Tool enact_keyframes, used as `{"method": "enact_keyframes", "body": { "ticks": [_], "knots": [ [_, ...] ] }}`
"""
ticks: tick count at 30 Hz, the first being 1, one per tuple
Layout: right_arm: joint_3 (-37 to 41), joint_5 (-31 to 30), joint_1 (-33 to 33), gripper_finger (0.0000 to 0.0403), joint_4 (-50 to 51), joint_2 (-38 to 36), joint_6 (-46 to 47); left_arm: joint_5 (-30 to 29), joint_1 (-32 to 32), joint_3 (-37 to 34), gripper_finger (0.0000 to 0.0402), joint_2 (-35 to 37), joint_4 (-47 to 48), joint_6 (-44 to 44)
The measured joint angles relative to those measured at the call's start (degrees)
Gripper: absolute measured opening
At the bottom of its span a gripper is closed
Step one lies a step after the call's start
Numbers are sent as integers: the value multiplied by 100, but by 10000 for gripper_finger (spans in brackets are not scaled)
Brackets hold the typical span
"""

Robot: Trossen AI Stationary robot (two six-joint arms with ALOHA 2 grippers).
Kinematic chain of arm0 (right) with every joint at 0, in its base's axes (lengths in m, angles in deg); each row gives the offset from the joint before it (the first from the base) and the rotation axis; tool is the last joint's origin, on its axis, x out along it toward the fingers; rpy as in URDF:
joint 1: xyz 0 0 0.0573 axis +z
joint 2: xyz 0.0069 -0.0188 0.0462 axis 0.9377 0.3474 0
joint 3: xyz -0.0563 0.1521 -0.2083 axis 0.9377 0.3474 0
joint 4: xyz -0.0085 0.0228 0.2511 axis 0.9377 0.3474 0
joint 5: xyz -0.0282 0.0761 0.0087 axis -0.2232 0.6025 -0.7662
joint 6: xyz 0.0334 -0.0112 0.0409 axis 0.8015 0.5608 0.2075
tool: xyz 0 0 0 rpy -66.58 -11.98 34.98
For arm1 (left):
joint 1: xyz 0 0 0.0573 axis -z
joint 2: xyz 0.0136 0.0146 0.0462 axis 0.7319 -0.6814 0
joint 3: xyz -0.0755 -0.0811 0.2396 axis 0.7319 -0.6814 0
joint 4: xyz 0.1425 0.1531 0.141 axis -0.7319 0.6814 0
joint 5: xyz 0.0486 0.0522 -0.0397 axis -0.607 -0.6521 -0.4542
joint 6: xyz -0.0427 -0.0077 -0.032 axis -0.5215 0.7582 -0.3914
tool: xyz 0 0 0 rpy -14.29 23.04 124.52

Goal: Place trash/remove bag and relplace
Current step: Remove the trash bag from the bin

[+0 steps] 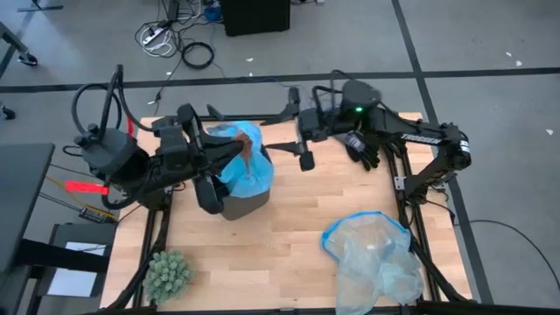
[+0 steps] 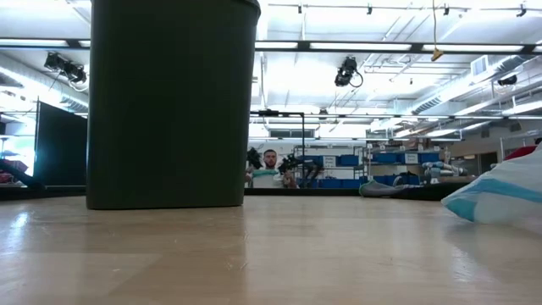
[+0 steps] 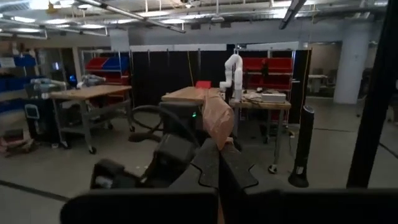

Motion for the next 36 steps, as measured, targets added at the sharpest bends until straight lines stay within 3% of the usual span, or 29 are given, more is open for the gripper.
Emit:
{"method": "enact_keyframes", "body": {
  "ticks": [4,12,15,18,20,28,36],
  "knots": [
    [7,428,-89,214,-135,179,-39,-168,-3,-31,0,-39,50,-212],
    [2,638,-225,186,-657,599,130,-323,-1,-33,0,-150,-101,-363],
    [0,757,-263,138,-804,694,258,-404,-3,-33,0,-155,-104,-393],
    [-4,933,-282,47,-818,830,238,-557,-7,-33,0,-153,-134,-365],
    [0,1039,-307,14,-773,941,145,-613,-8,-33,0,-153,-183,-312],
    [0,933,-315,0,-147,1333,305,-696,-1,-33,0,-153,-1003,569],
    [-7,968,-311,0,189,1369,296,-792,-1,-11,0,-87,-1004,878]
  ]
}}
